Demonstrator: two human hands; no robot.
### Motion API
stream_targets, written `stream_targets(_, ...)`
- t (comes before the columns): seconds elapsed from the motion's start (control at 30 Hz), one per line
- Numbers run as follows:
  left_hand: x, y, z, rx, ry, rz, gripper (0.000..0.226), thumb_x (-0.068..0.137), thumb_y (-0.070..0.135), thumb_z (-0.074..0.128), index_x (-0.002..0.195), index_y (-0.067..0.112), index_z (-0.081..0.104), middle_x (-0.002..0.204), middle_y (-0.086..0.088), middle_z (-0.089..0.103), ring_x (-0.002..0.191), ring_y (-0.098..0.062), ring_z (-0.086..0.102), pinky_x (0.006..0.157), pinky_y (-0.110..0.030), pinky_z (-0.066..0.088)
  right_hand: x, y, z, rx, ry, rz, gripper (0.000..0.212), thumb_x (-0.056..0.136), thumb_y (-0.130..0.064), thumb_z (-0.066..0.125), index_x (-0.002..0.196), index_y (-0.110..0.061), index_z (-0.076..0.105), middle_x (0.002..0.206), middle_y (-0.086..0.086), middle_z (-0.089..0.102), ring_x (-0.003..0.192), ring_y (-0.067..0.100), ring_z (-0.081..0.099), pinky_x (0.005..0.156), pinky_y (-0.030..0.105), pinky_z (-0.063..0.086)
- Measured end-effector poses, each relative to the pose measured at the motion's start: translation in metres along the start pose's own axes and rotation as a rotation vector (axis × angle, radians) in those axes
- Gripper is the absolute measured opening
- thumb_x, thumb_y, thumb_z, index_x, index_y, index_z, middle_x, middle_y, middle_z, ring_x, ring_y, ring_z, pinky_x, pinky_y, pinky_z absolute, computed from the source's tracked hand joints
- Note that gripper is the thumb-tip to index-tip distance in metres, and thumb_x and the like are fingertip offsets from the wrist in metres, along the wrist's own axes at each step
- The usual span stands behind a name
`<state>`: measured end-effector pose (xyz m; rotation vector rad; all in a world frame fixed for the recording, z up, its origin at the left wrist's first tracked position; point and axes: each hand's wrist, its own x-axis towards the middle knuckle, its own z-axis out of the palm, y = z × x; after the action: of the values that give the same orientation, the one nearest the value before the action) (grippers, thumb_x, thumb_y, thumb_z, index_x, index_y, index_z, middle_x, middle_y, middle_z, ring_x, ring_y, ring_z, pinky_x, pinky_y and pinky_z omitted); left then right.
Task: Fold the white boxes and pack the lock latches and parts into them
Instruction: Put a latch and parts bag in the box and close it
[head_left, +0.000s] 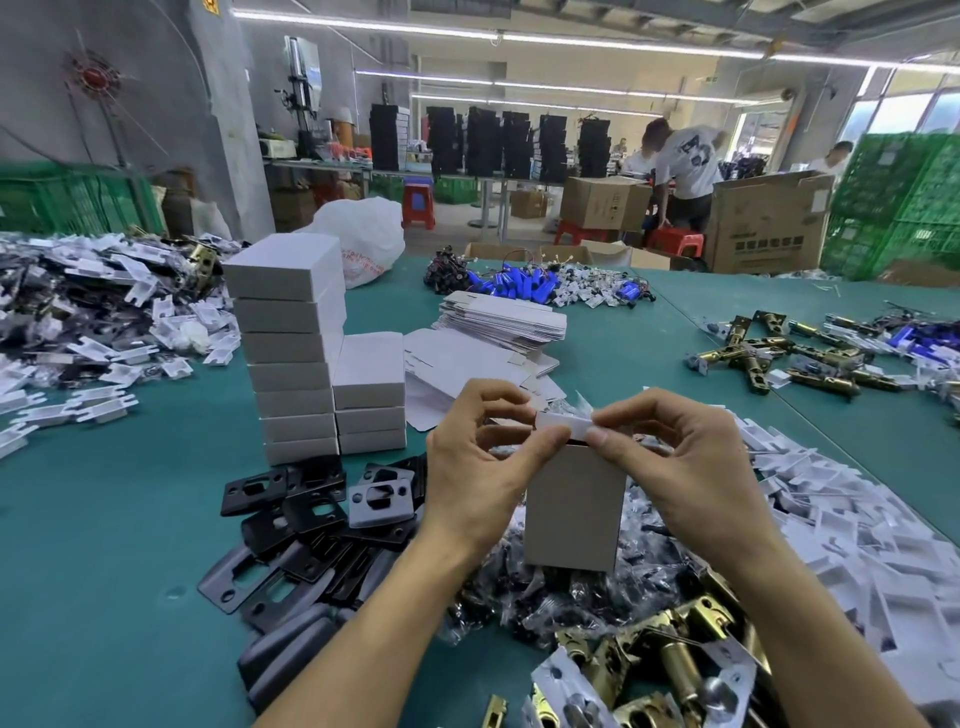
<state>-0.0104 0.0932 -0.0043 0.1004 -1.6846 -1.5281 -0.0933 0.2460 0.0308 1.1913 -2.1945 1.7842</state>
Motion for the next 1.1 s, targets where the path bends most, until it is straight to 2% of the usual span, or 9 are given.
stream_targets(0.1, -0.002, 0.001, 0.002, 0.008, -0.013, 0.001, 0.019, 0.08, 0.026, 0.082, 0.094, 0.029, 0.069, 0.089, 0.011, 0.071, 0.08, -0.009, 0.072, 0.062, -0.023, 0.054, 0.0, -0.003, -0.002, -0.011, -0.027, -0.011, 0.012, 0.08, -0.009, 0.079, 0.082, -0.02, 0.075, 0.083, -0.009, 0.075, 0.08, 0.005, 0.07, 0.07, 0.017, 0.054)
stream_targets(0.23, -0.002, 0.001, 0.003, 0.011, -0.015, 0.01, 0.009, 0.084, 0.025, 0.071, 0.092, 0.026, 0.072, 0.097, -0.001, 0.073, 0.086, -0.017, 0.072, 0.065, -0.043, 0.061, 0.0, 0.0, -0.006, -0.056, -0.03, 0.011, 0.011, 0.082, -0.013, 0.077, 0.083, -0.024, 0.075, 0.083, -0.012, 0.075, 0.081, 0.004, 0.07, 0.07, 0.014, 0.051)
stream_targets(0.37, -0.002, 0.001, 0.002, 0.043, -0.048, 0.04, 0.011, 0.084, 0.021, 0.079, 0.085, 0.028, 0.071, 0.1, 0.01, 0.07, 0.089, -0.016, 0.071, 0.065, -0.035, 0.057, 0.0, 0.001, -0.009, -0.079, -0.061, 0.038, 0.009, 0.084, -0.019, 0.074, 0.087, -0.027, 0.076, 0.087, -0.015, 0.075, 0.085, 0.003, 0.07, 0.072, 0.018, 0.055)
stream_targets(0.5, -0.002, 0.0, 0.0, 0.008, -0.077, -0.029, 0.019, 0.075, 0.042, 0.076, 0.077, 0.025, 0.068, 0.098, 0.012, 0.072, 0.088, -0.015, 0.072, 0.068, -0.034, 0.055, -0.001, 0.0, -0.01, -0.093, -0.106, 0.035, 0.011, 0.081, -0.019, 0.075, 0.09, -0.025, 0.078, 0.094, -0.012, 0.075, 0.089, 0.005, 0.07, 0.078, 0.025, 0.058)
stream_targets(0.67, -0.004, -0.001, -0.001, 0.036, -0.176, -0.062, 0.028, 0.074, 0.05, 0.073, 0.074, 0.023, 0.068, 0.102, 0.008, 0.074, 0.093, -0.018, 0.072, 0.076, -0.035, 0.06, -0.003, -0.004, -0.013, -0.027, -0.21, 0.071, 0.024, 0.071, -0.036, 0.071, 0.09, -0.023, 0.077, 0.1, -0.015, 0.073, 0.089, 0.009, 0.071, 0.078, 0.025, 0.059)
stream_targets(0.77, -0.003, -0.002, -0.003, 0.022, -0.235, -0.074, 0.021, 0.076, 0.037, 0.083, 0.088, 0.023, 0.074, 0.108, 0.008, 0.074, 0.097, -0.016, 0.072, 0.073, -0.028, 0.059, -0.004, -0.001, -0.014, 0.014, -0.296, 0.103, 0.017, 0.077, -0.025, 0.075, 0.094, -0.022, 0.072, 0.107, -0.021, 0.071, 0.09, 0.009, 0.072, 0.074, 0.022, 0.059)
stream_targets(0.87, -0.003, -0.004, -0.002, -0.007, -0.305, -0.092, 0.018, 0.084, 0.016, 0.08, 0.1, 0.023, 0.075, 0.11, 0.005, 0.074, 0.097, -0.019, 0.073, 0.077, -0.037, 0.062, -0.003, 0.001, -0.018, 0.06, -0.315, 0.175, 0.021, 0.085, -0.005, 0.071, 0.094, -0.024, 0.071, 0.103, 0.0, 0.075, 0.089, 0.02, 0.074, 0.079, 0.041, 0.061)
stream_targets(0.93, -0.003, -0.005, -0.001, -0.038, -0.295, -0.125, 0.017, 0.082, 0.02, 0.08, 0.097, 0.023, 0.075, 0.108, 0.003, 0.074, 0.096, -0.022, 0.073, 0.081, -0.044, 0.062, -0.002, 0.001, -0.019, 0.055, -0.321, 0.191, 0.023, 0.086, -0.003, 0.069, 0.095, -0.023, 0.072, 0.099, 0.004, 0.076, 0.089, 0.021, 0.074, 0.08, 0.047, 0.06)
stream_targets(1.1, -0.001, -0.008, 0.0, -0.054, -0.261, -0.089, 0.016, 0.078, 0.028, 0.075, 0.093, 0.022, 0.076, 0.104, -0.001, 0.075, 0.098, -0.022, 0.073, 0.085, -0.042, 0.06, -0.003, 0.002, -0.015, 0.069, -0.279, 0.18, 0.023, 0.087, -0.001, 0.069, 0.098, -0.021, 0.074, 0.095, 0.002, 0.076, 0.089, 0.021, 0.074, 0.077, 0.044, 0.062)
